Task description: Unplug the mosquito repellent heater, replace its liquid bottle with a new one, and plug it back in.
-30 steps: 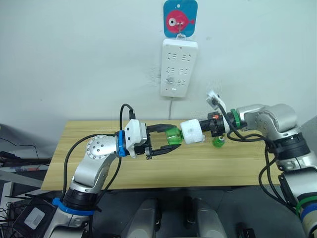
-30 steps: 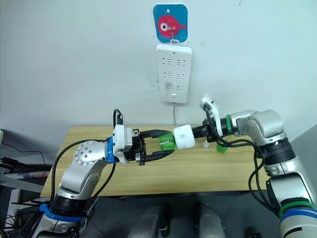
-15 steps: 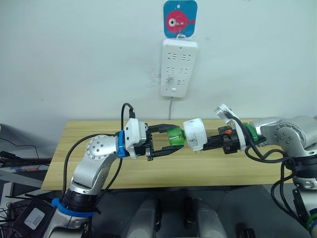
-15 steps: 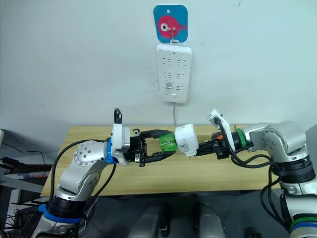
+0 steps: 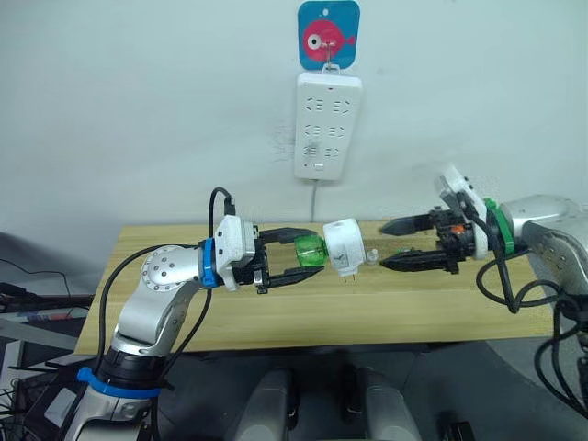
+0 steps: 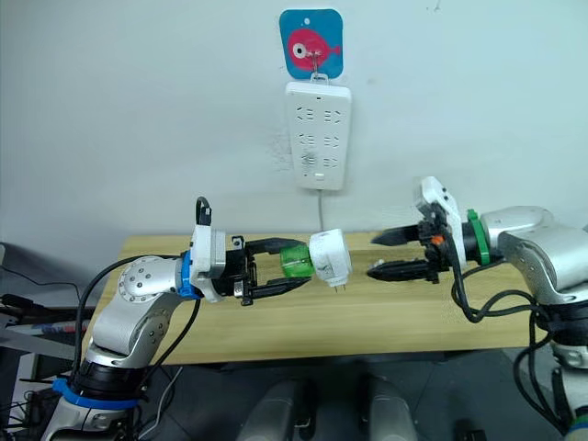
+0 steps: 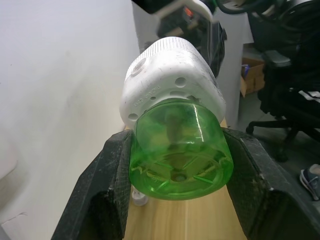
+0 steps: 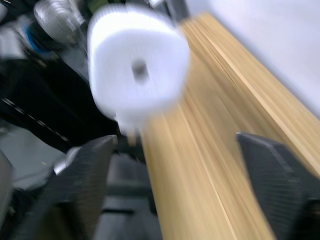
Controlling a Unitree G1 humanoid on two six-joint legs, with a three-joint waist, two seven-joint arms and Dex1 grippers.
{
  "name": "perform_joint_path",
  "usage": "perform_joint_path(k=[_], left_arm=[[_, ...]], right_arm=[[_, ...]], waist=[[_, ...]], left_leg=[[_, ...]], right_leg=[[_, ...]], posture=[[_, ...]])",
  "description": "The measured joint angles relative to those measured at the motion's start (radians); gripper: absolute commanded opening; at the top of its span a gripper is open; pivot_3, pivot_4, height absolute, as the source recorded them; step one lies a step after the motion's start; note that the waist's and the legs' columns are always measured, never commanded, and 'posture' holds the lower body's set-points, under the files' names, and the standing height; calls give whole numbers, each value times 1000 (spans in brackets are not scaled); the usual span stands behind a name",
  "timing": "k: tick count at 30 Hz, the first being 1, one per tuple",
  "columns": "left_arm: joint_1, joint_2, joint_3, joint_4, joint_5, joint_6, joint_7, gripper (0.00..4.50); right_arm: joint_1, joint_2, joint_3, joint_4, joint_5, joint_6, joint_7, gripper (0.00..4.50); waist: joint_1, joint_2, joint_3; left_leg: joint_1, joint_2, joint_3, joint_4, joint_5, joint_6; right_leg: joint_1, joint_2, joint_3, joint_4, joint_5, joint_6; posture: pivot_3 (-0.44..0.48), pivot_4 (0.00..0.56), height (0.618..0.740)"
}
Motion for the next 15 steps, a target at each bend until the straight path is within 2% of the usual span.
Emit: perform_joint_path(k=[6,15], left_arm=[[-1,11,-2,-4,-23,7,-30,2268],[-30,-7,-12,-8,-23,23,-27,2268]], right_arm=[[-39,72,-2,-71,96,128,-59,4487],[-56,142,15,-87,121,165,-127,4487]], waist=[[3,0,0],[2,0,0]], left_leg=[[0,-1,0,0,-1,1],[0,-1,0,0,-1,0]], right_leg=[[0,-1,0,-1,0,0],[0,-1,0,-1,0,0]], posture=[[7,225,740],[20,229,740]])
